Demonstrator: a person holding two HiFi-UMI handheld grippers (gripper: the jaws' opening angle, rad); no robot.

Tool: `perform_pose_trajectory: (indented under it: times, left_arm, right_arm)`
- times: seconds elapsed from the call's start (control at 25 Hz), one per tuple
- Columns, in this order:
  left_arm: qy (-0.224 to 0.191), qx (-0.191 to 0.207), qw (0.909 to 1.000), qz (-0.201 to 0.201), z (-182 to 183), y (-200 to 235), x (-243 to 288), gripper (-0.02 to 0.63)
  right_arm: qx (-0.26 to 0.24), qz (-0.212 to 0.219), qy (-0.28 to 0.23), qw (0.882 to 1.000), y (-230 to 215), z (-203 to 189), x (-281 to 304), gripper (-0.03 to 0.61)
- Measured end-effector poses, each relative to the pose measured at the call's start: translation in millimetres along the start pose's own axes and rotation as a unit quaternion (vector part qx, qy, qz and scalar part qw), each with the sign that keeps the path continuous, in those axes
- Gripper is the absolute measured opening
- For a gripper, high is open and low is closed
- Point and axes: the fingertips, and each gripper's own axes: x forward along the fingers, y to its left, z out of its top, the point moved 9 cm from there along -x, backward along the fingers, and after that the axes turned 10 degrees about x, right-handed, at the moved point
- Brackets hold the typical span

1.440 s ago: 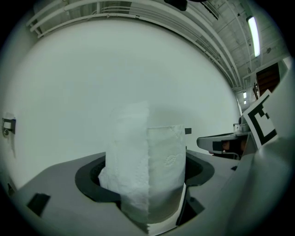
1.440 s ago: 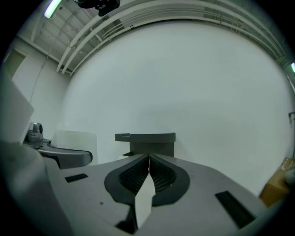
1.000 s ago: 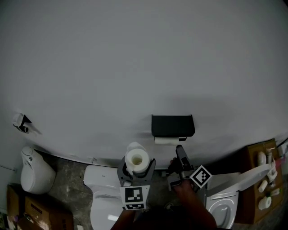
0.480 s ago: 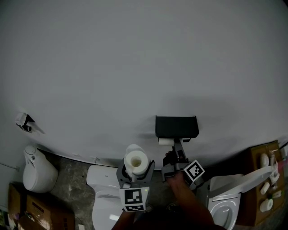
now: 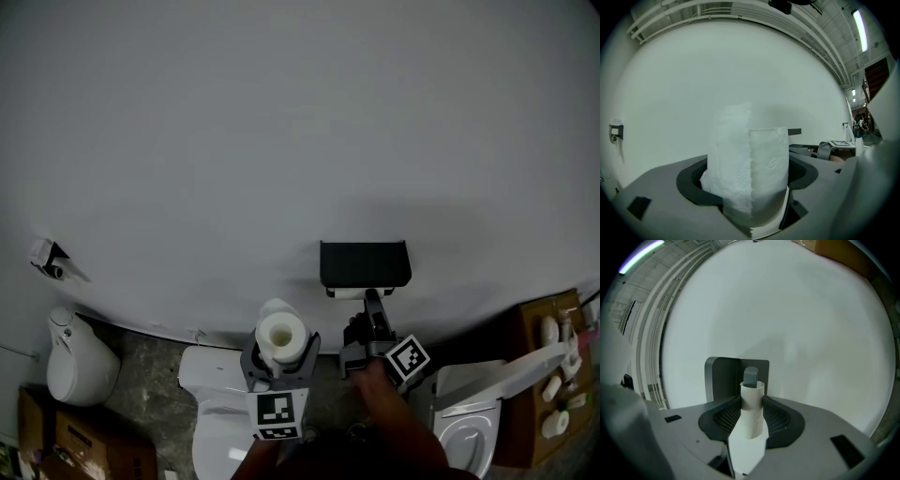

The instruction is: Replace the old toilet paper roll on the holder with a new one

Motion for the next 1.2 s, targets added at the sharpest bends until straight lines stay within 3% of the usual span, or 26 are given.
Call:
perform_pose_trajectory:
  times: [1.2]
  left_arm:
    - [-0.01,-0.001,0.9991,-0.042,7,-36,17,0.422]
  right_arm:
    - [-0.025,0.012,-0.125,0.992,13,102,-58,0.147]
